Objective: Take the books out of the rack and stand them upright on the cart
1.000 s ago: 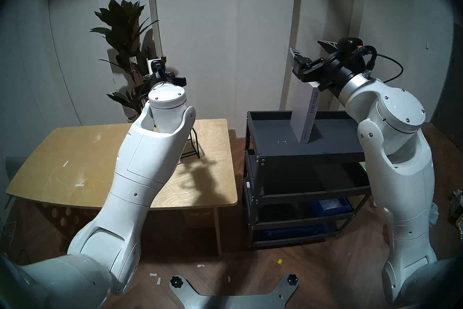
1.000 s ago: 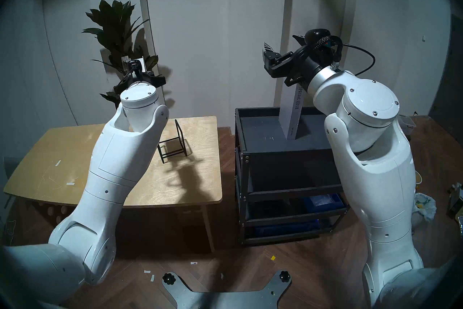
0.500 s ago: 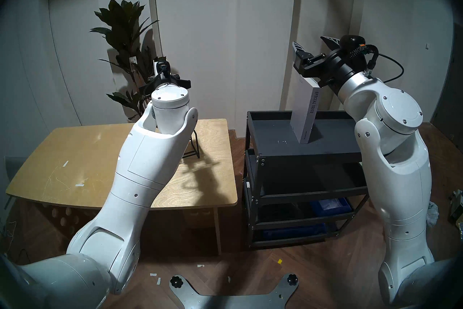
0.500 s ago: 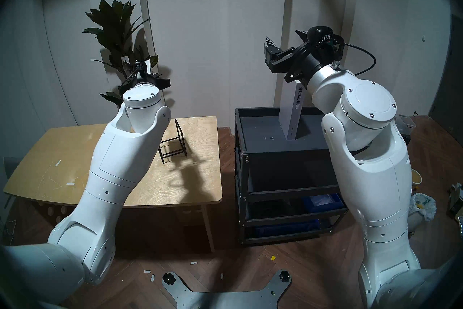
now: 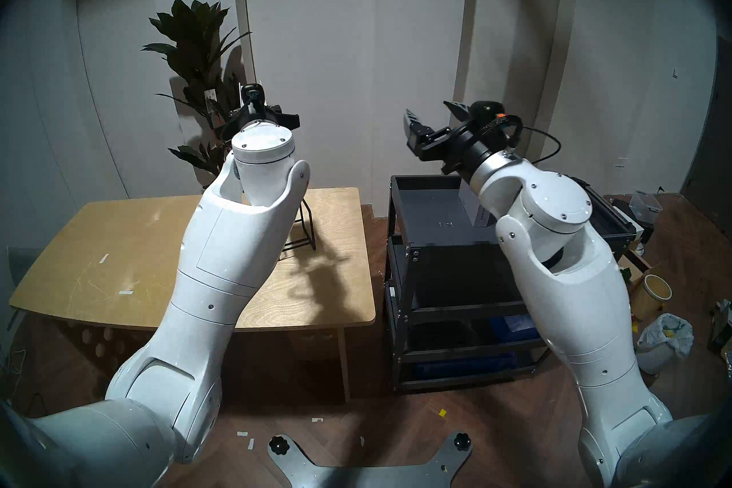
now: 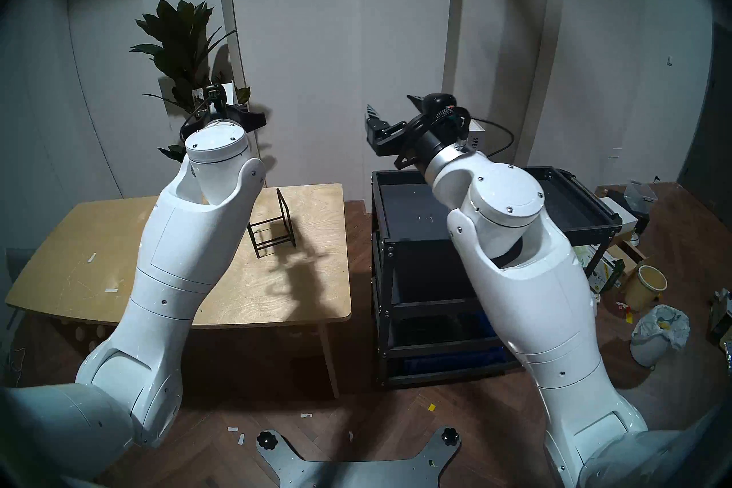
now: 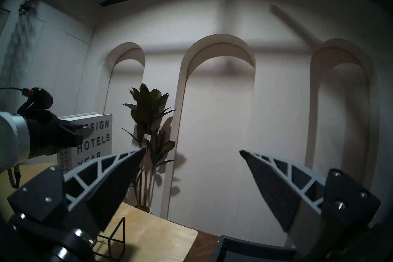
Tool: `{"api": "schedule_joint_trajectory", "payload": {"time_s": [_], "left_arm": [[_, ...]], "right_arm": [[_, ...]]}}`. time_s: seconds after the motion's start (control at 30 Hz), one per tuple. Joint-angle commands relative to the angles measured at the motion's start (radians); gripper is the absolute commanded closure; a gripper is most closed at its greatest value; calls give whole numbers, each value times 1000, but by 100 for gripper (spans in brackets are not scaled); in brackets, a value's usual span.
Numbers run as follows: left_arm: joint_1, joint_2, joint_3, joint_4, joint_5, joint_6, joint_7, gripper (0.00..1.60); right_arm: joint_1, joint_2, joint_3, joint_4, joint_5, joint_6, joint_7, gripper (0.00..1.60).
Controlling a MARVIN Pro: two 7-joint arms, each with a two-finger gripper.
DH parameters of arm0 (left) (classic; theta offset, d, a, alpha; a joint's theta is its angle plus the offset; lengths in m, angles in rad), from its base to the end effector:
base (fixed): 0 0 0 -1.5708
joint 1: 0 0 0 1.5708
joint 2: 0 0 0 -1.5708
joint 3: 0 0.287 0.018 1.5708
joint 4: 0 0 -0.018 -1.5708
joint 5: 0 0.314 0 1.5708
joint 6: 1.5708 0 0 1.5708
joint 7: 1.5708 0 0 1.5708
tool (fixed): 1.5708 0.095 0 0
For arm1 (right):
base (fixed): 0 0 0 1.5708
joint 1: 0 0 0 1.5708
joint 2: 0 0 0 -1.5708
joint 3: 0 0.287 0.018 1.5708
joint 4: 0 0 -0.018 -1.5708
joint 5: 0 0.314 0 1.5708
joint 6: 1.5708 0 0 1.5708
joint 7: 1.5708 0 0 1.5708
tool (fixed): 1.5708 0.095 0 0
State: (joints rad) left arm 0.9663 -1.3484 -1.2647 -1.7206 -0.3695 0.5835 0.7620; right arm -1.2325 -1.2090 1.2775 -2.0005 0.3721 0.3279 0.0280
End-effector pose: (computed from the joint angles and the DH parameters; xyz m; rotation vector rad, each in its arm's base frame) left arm 0.5029 -0.0046 -0.0373 -1.9118 -0.3762 -2.0873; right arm 0.4262 0.0648 -0.0575 -1.6673 -0.5316 -2.2837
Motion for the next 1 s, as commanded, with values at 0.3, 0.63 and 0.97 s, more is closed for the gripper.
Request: {"api": "schedule_joint_trajectory", "payload": {"time_s": [0.3,0.63,0.97], "left_arm": [[-80,-43,-15,-81,-7,73,22,160],[-136,-104,24,-62,11,102,74,160],[-184,-161,57,-34,20,123,131,160]], "right_arm": [[150,-74,-213,141,-172,-158,27,0],[194,-135,-271,235,-212,-225,14,0],[209,-174,-300,313,-223,-289,-7,0]]}}
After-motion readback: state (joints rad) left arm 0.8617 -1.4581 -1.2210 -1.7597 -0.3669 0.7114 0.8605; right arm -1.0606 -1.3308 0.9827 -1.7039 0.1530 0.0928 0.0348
